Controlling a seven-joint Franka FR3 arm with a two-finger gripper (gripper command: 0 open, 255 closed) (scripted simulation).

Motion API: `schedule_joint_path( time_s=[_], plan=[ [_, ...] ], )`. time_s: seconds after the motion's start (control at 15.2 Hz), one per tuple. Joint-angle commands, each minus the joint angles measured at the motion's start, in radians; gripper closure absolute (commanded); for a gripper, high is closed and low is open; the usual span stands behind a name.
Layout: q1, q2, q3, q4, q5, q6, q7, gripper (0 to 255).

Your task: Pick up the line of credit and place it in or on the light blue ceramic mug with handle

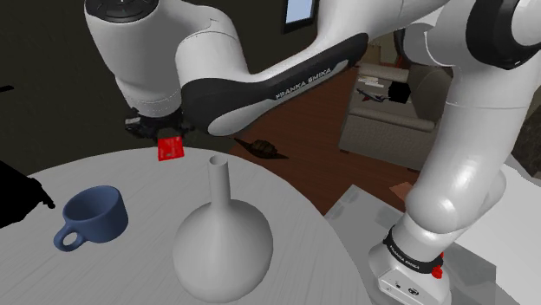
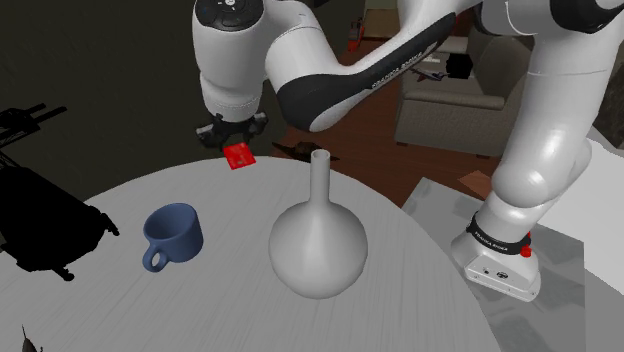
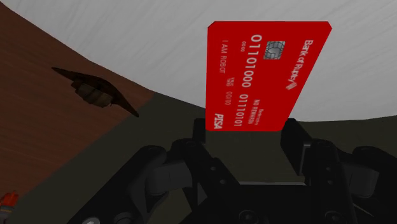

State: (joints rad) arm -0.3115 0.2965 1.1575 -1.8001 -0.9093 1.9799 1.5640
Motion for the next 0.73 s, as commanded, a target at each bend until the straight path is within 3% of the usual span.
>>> schedule_joint_path(
  time_s=[0.0, 0.4, 0.66],
  plan=[
    [0.109, 0.083, -0.038, 0.084, -0.060, -0.073, 0.033, 255],
    [0.435, 0.304, -0.148, 0.398, -0.186, -0.262, 0.062, 255],
    [0.660, 0.457, -0.219, 0.679, -0.259, -0.373, 0.027, 255]
  ],
)
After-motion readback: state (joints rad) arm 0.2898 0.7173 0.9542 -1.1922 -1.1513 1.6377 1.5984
